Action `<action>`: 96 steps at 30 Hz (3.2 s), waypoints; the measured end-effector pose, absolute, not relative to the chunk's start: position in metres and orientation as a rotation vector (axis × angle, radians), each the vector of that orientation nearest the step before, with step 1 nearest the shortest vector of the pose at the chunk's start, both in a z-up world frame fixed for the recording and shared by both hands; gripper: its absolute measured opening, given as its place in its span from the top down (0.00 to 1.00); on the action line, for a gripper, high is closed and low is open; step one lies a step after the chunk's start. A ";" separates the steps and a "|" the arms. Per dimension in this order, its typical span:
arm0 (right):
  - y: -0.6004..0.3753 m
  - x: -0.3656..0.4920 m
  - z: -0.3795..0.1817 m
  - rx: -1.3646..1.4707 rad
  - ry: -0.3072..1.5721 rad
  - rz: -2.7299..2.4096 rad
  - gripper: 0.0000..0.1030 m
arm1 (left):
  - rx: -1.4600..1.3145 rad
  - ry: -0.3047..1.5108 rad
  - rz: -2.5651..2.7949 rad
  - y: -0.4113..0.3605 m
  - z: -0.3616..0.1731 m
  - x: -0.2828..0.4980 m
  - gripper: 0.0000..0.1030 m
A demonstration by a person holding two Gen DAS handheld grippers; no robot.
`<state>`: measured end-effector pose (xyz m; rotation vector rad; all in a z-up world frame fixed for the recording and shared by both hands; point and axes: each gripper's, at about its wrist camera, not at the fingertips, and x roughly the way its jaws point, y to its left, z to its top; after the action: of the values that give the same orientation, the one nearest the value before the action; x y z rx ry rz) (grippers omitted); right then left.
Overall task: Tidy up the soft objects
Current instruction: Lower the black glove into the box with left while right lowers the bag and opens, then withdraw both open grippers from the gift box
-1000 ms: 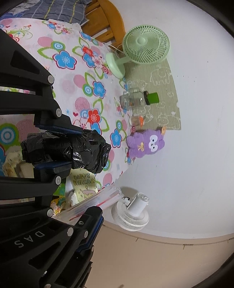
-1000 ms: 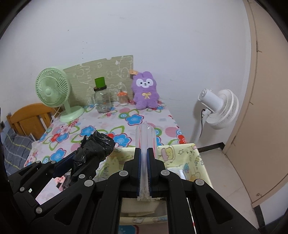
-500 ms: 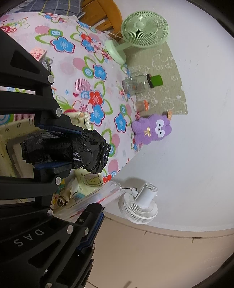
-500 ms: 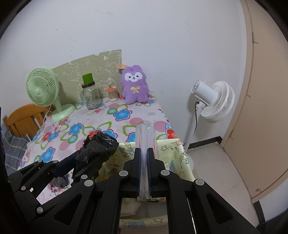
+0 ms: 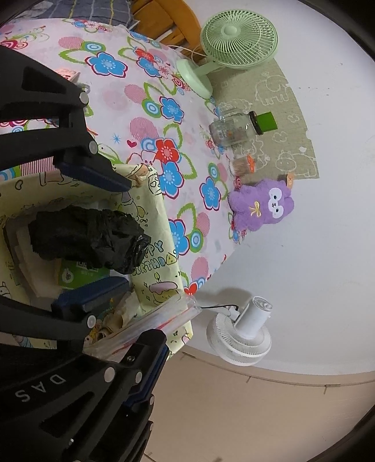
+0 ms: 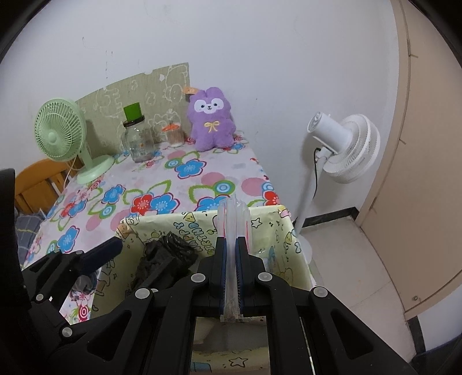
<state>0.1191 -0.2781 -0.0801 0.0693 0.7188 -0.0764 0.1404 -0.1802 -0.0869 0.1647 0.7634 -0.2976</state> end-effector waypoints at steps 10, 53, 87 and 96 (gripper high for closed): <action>-0.278 0.127 -0.091 0.101 0.765 -0.026 0.88 | 0.172 0.785 -0.307 -0.177 -0.092 0.140 0.28; -0.220 0.065 -0.042 0.033 0.626 -0.108 0.11 | 0.151 0.668 -0.318 -0.121 -0.046 0.084 0.03; -0.137 0.052 -0.033 0.002 0.570 -0.044 0.04 | 0.144 0.622 -0.230 -0.036 -0.036 0.066 0.02; -0.115 0.059 -0.045 -0.004 0.585 -0.011 0.04 | 0.135 0.644 -0.207 -0.015 -0.047 0.071 0.02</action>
<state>0.0593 -0.1154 -0.0449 -0.0036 0.5847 -0.0107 0.0715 -0.0152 -0.0466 0.1349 0.6445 -0.2072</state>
